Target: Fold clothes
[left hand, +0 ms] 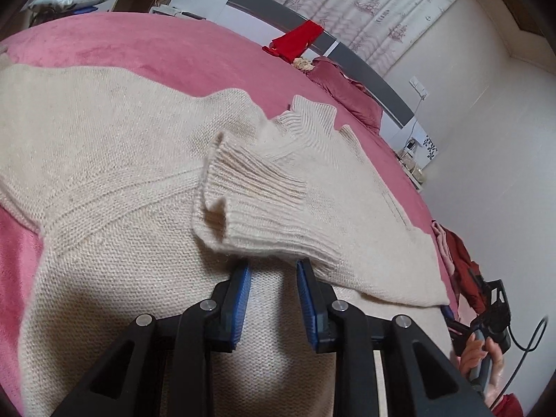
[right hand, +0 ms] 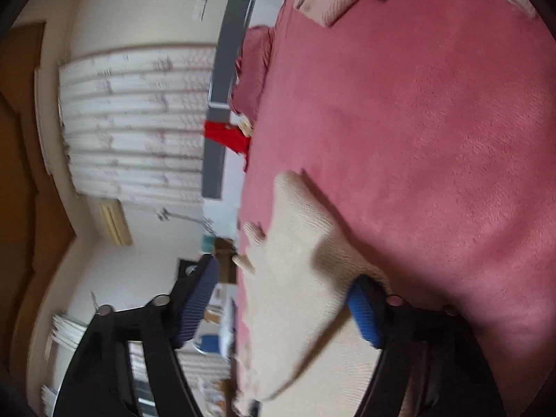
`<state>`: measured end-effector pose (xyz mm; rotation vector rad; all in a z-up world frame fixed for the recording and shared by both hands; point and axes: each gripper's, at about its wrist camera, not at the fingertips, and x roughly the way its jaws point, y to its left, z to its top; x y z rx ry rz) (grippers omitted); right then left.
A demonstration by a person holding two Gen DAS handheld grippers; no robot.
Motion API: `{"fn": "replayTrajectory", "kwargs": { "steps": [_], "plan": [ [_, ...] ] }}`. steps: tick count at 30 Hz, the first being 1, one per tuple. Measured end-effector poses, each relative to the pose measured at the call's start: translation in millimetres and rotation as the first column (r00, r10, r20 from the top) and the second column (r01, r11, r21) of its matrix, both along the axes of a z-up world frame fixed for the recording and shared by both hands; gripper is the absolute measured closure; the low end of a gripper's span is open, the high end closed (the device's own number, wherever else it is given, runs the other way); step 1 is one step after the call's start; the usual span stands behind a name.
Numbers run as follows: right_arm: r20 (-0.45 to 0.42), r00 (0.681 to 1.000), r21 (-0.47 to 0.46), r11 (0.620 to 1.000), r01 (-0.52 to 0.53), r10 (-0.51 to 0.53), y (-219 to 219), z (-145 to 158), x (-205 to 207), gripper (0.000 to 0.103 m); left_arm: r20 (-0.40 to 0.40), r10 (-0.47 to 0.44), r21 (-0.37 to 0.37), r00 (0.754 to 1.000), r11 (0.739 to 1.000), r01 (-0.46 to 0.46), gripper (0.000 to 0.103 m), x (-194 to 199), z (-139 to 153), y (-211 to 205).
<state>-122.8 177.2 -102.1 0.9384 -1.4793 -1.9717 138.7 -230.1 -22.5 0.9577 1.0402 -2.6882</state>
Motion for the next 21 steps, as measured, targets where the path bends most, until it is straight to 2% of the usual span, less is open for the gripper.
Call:
{"fn": "replayTrajectory", "kwargs": {
  "steps": [4, 8, 12, 14, 17, 19, 21],
  "plan": [
    [-0.009, 0.999, 0.174, 0.984, -0.028, 0.030, 0, 20, 3, 0.033, -0.006, -0.003, 0.018, 1.000, 1.000, 0.003, 0.076, 0, 0, -3],
    [0.022, 0.999, 0.167, 0.985, -0.037, 0.034, 17, 23, 3, 0.033, 0.007, -0.007, 0.011, 1.000, 1.000, 0.007, 0.076, -6, 2, -1],
    [0.057, 0.995, 0.281, 0.955, -0.098, 0.085, 20, 40, 10, 0.033, -0.008, 0.010, -0.042, 1.000, 0.999, -0.011, 0.076, 3, 20, 5],
    [0.045, 0.998, 0.397, 0.916, -0.055, 0.040, 32, 61, 27, 0.030, -0.045, 0.032, -0.075, 0.998, 0.997, -0.035, 0.076, 11, 34, 9],
    [-0.083, 0.996, 0.555, 0.831, 0.027, 0.023, 35, 94, 43, 0.029, -0.153, 0.047, -0.118, 0.987, 0.991, -0.065, 0.076, 5, 58, 18],
    [-0.167, 0.979, 0.660, 0.751, 0.022, 0.119, 14, 113, 41, 0.029, -0.155, -0.014, -0.157, 0.988, 0.988, -0.011, 0.076, -20, 65, 26],
    [-0.201, 0.949, 0.743, 0.669, -0.016, 0.245, -19, 124, 29, 0.029, -0.099, -0.080, -0.215, 0.992, 0.975, 0.057, 0.076, -53, 62, 32]
  ]
}}
